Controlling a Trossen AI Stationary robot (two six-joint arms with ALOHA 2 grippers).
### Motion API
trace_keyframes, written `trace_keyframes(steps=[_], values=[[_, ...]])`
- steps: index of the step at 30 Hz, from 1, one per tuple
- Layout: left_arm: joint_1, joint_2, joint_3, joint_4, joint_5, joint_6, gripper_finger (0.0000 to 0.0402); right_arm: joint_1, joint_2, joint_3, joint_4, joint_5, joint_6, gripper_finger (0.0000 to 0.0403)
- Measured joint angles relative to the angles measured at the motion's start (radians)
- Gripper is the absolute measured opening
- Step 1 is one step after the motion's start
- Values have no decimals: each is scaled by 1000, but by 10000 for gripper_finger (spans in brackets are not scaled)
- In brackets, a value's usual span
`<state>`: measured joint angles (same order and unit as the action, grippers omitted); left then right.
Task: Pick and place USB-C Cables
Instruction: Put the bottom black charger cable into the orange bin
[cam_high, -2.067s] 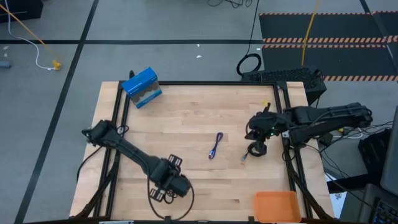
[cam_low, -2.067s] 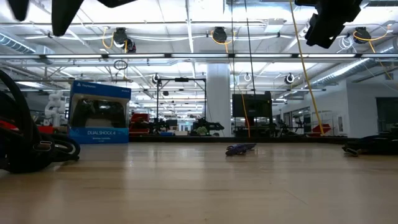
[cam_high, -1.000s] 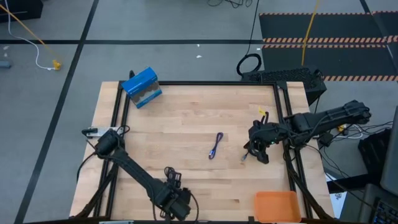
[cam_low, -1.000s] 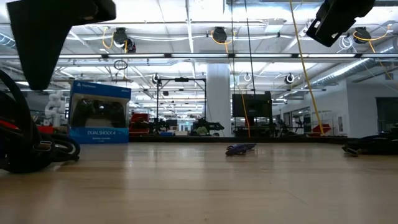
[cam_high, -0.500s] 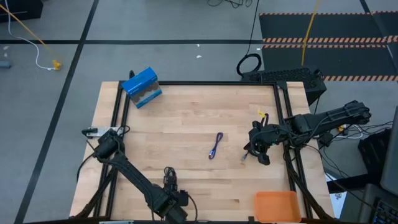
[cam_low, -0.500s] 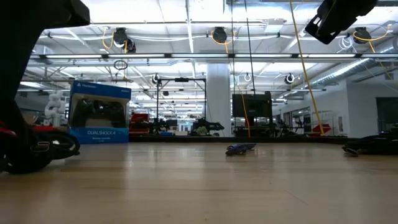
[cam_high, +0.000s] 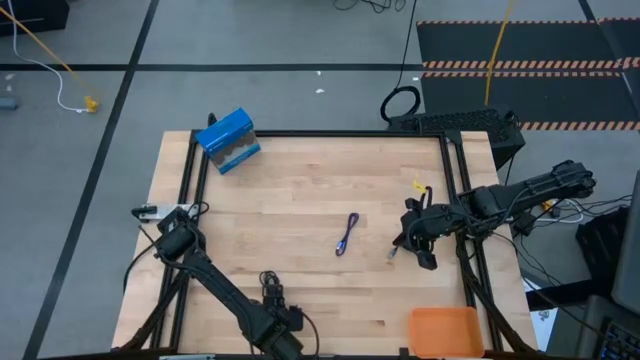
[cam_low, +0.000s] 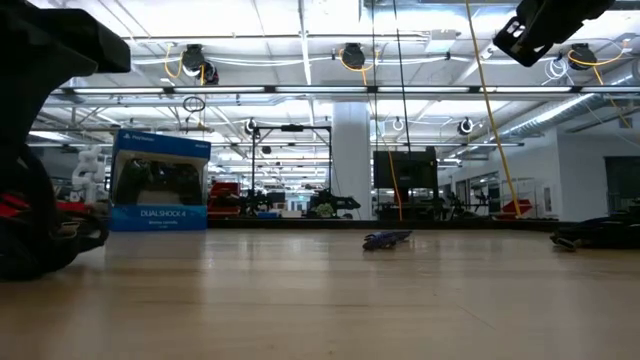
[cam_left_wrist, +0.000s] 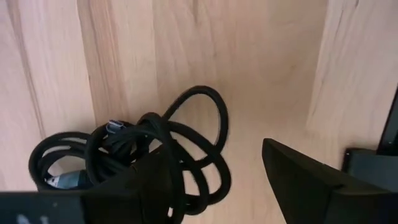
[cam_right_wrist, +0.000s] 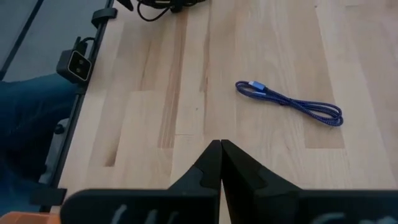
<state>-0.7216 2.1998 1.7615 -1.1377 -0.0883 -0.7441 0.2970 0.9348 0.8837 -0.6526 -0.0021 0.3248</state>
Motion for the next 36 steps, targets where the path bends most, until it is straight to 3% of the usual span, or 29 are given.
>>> trace_keyframes(steps=[7, 19, 27, 31, 36], values=[[1, 7, -24, 31, -6, -3, 198, 0, 0, 0, 36, 0, 0, 0], [11, 8, -31, 36, -12, 93, 15, 0, 0, 1, 43, 0, 0, 0], [76, 8, 46, -57, -11, 246, 27, 0, 0, 1, 43, 0, -9, 0], [120, 8, 148, -174, -12, 349, 9, 0, 0, 1, 43, 1, -28, 0], [169, 8, 302, -276, -38, 480, 24, 0, 0, 1, 43, 1, -51, 0]])
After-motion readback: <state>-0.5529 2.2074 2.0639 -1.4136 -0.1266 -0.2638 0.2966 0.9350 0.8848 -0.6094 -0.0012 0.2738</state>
